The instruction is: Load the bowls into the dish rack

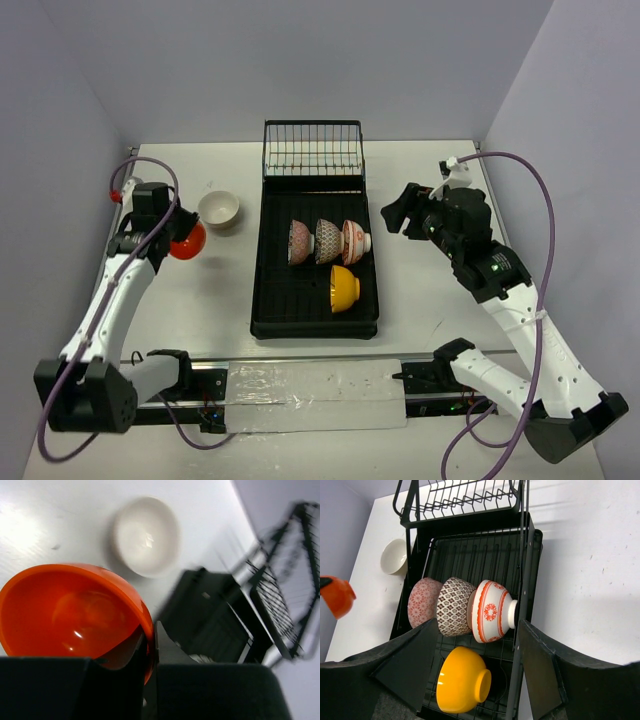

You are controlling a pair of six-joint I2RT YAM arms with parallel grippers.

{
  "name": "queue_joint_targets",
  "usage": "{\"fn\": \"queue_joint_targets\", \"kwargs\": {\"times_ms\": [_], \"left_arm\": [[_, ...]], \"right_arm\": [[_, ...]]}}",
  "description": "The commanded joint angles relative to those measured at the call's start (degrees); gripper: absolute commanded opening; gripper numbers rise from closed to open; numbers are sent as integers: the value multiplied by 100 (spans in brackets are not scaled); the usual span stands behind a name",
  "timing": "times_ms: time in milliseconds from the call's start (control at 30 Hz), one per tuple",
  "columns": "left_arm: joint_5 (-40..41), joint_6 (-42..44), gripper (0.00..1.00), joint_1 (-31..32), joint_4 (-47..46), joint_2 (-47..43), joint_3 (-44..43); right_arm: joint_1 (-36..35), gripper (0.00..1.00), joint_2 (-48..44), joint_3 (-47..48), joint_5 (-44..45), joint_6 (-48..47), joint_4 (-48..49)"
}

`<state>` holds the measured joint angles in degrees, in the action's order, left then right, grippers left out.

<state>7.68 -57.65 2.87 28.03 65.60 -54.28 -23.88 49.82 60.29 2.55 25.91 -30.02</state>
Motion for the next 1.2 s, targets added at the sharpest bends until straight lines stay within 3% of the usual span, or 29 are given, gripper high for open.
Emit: {"fn": "queue_joint_targets", "kwargs": {"times_ms": [0, 200, 367, 633, 867, 1167], "left_arm": [[-292, 340, 0, 318, 0, -635, 23], [-1145, 693, 0, 732, 106, -1804, 356], [-2515, 729, 0, 776, -639, -2710, 1005], [-3132, 597, 0, 1215, -1194, -3264, 1402], [-2818, 544, 0, 2137, -2011, -2879, 1763], [-1455, 790, 0, 4315, -2584, -1929, 1386]], "right_arm": [[-64, 73, -148, -44, 106, -7, 163], [-99, 73, -113, -44, 202, -34, 154], [-99, 73, 10, -35, 264, -25, 172], [-99, 72, 159, 0, 387, -51, 181], [-99, 72, 273, 44, 589, -86, 93], [-99, 72, 440, 97, 738, -104, 23]]}}
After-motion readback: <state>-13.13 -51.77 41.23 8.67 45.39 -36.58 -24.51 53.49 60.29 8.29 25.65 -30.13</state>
